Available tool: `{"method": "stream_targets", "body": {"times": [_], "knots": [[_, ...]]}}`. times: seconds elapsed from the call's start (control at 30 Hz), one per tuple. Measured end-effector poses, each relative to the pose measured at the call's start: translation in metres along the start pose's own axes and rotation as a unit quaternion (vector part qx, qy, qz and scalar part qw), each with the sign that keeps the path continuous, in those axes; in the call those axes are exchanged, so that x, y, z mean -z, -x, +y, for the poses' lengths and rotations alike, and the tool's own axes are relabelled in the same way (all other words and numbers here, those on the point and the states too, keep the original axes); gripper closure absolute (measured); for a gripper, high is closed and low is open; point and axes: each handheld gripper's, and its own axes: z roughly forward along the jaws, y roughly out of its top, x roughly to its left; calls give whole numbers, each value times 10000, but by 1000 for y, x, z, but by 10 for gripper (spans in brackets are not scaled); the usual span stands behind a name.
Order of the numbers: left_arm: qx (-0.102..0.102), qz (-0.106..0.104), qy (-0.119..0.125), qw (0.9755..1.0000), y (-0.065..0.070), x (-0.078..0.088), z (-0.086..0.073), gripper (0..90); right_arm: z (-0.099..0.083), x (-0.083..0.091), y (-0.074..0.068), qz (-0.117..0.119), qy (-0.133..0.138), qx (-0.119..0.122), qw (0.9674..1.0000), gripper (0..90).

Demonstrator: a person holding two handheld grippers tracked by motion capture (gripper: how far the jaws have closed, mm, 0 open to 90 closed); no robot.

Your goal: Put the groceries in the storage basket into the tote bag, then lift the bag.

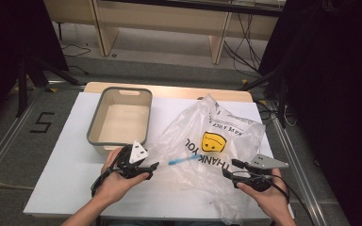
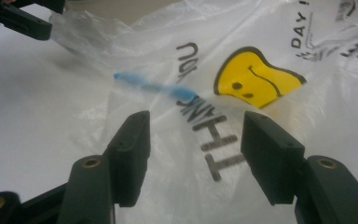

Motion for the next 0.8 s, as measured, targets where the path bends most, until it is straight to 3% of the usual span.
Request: {"method": "stream_targets", "body": {"times": [0.47, 0.8], "knots": [[-47, 1, -93, 9999, 2, -3, -4, 362, -12, 7, 0, -78, -127, -6, 9999, 434], [-58, -1, -160, 9999, 2, -5, -7, 357, -14, 6, 0, 54, -176, -17, 9998, 423]]}}
